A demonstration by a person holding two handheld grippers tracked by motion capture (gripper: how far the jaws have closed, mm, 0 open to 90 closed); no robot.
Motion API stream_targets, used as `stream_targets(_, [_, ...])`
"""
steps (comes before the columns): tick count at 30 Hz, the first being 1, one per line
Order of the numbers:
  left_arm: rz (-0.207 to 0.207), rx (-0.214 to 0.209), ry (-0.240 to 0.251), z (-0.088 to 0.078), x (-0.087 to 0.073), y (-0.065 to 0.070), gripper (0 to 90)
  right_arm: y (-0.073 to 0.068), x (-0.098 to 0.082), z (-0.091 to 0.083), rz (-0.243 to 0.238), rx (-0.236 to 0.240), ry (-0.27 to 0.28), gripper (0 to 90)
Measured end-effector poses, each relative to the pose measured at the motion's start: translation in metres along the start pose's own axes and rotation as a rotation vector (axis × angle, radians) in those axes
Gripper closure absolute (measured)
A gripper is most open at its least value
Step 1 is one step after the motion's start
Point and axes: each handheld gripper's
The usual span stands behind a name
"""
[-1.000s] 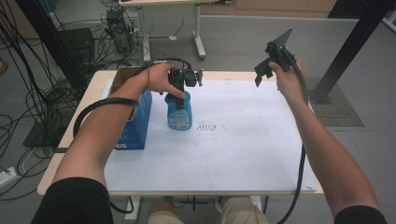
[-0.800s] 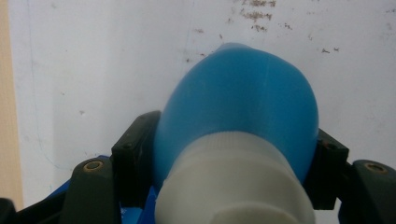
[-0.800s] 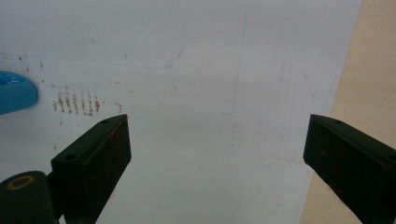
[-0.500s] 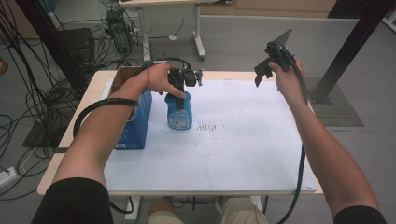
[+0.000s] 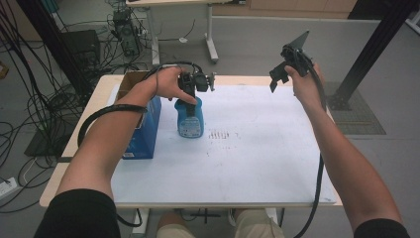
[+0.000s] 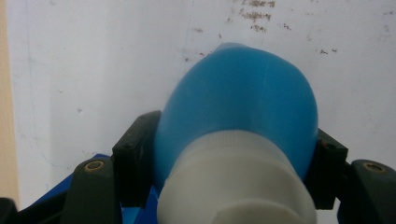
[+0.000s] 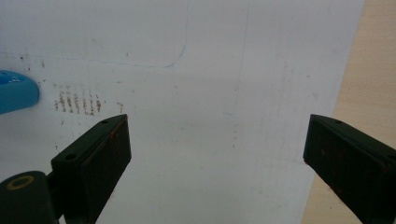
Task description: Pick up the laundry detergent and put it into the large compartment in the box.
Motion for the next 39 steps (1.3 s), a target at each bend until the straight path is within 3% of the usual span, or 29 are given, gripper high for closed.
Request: stream_targets(39, [-0.017,-0.010,0.009,-0.0010,-0.0031,-0.0020,34.5,-0.0002,0.0007,0.0003,0.000,0.000,-0.002,7.2])
Point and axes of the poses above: each handheld gripper's, and its own axes: z roughly forward along the jaws, x roughly out of its top, y roughly to its right, and after that the axes turned 8 degrees about -x, right-handed
